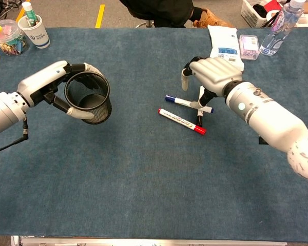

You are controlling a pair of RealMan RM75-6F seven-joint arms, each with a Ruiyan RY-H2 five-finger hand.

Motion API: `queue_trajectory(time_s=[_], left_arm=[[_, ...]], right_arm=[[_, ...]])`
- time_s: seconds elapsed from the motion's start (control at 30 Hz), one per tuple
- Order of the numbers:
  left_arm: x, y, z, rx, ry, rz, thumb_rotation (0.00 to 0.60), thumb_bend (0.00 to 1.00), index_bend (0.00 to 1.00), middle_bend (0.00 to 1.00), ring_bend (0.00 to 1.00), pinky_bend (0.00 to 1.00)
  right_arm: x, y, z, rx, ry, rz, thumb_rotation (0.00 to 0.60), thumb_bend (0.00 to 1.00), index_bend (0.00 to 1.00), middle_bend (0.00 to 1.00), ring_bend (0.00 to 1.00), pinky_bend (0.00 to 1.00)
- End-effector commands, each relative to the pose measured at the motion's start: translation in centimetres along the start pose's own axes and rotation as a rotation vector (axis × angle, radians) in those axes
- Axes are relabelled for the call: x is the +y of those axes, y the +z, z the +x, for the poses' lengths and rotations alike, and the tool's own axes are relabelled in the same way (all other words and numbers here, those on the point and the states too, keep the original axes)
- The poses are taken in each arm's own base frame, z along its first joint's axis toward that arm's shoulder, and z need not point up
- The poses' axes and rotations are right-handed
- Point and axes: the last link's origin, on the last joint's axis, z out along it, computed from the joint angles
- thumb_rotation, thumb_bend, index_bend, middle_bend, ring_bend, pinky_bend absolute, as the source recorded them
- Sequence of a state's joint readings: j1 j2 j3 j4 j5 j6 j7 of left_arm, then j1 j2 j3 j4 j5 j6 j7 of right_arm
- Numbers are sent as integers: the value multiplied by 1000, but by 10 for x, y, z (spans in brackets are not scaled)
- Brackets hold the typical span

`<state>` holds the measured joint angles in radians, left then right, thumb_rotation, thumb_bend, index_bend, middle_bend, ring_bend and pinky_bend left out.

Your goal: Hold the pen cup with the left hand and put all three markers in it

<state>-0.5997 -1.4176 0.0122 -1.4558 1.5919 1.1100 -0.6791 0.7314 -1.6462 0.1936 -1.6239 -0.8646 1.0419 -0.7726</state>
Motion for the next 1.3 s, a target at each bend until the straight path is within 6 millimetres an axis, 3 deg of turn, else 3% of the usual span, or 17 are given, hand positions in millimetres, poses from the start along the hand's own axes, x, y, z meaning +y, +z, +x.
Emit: queue_trajectory(time_s=[0.03,0.63,1.3], left_arm=[[-1,-2,1,2,-1,1,600,23,330,412,345,292],[-3,-5,3,0,-9,-5,600,23,329,412,345,292],[-7,-7,5,3,-16,-8,600,23,328,412,344,292]], right_arm=[[-5,10,0,1,-12,-20,600,169,479,272,115,174],[-31,47,-4,-84,-86,-115,600,162,479,272,116,174],[-49,59,-16,-178,-205,-154,600,163,492,272,112,174]])
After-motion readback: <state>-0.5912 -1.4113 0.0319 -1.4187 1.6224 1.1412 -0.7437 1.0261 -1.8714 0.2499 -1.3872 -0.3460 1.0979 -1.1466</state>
